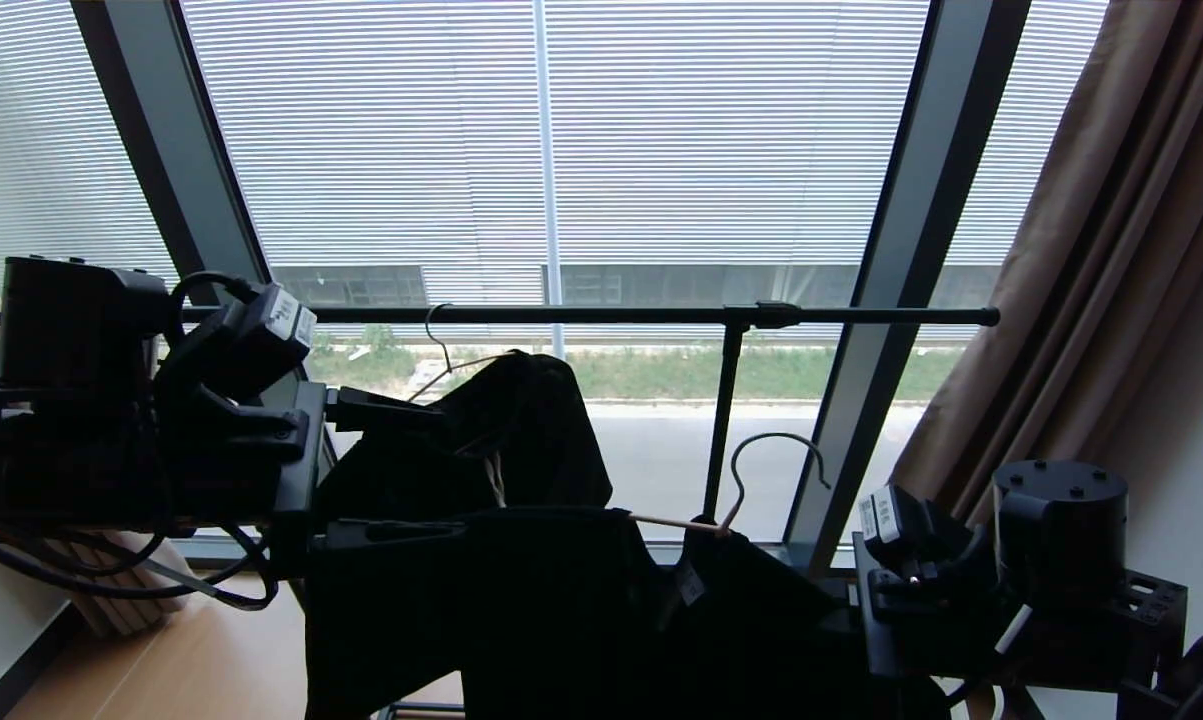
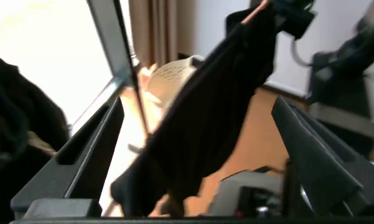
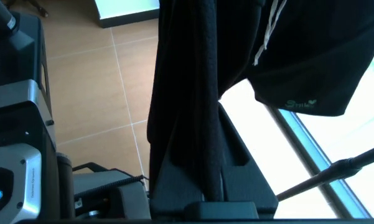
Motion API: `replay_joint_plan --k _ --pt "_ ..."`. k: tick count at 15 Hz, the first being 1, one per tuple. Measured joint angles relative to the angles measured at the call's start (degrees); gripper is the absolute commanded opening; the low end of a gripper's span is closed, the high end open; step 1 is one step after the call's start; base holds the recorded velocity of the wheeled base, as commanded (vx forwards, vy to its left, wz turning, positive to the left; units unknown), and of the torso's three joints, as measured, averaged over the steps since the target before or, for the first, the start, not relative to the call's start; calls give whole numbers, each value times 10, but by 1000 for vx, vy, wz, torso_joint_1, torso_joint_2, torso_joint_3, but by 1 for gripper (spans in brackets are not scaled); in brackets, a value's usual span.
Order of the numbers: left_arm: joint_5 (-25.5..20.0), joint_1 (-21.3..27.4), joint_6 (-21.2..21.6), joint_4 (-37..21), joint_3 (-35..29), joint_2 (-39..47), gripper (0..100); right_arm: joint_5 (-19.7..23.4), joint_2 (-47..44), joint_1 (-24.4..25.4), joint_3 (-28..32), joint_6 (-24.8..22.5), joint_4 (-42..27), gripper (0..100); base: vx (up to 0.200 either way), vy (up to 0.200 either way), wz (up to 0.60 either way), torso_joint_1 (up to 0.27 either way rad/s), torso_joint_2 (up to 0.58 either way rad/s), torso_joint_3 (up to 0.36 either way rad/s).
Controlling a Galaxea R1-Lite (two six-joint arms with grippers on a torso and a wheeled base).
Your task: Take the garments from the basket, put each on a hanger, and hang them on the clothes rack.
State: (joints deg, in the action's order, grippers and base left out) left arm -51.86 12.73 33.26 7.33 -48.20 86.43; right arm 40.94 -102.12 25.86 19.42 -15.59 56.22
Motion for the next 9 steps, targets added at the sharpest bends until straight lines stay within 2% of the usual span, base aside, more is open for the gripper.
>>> replay_joint_plan --k 4,9 --pt "3 49 76 14 -5 34 100 0 0 10 -1 -7 0 0 0 0 0 0 0 0" --pt "-3 83 92 27 0 88 100 0 -3 18 2 -6 0 0 0 0 0 0 0 0"
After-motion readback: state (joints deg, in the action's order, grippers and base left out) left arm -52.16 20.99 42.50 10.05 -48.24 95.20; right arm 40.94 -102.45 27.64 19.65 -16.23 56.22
